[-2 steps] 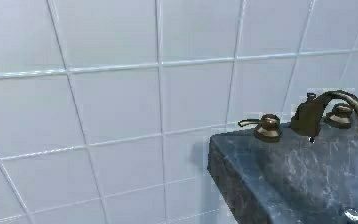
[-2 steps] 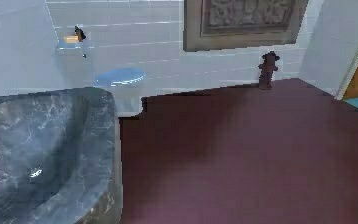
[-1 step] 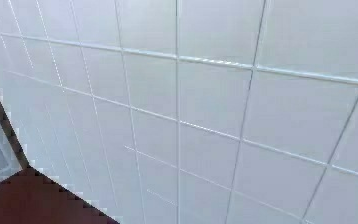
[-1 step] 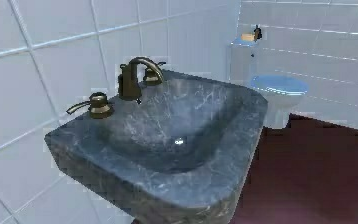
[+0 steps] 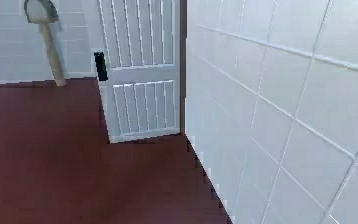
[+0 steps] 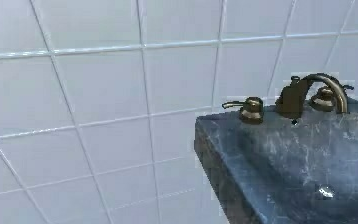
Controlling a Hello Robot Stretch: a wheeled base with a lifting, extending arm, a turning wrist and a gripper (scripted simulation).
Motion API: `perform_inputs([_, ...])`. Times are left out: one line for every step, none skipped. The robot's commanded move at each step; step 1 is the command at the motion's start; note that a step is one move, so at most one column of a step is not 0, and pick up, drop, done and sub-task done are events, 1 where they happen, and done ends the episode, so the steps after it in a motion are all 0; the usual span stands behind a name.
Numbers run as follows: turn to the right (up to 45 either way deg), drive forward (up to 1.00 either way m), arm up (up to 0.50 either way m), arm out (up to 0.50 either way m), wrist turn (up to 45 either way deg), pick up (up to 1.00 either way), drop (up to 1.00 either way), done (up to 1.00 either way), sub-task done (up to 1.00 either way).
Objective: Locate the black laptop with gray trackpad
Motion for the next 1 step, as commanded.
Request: perform_inputs([-39.0, 0.0, 0.0, 0.0, 0.0, 0.0, 0.0, 0.0, 0.0])
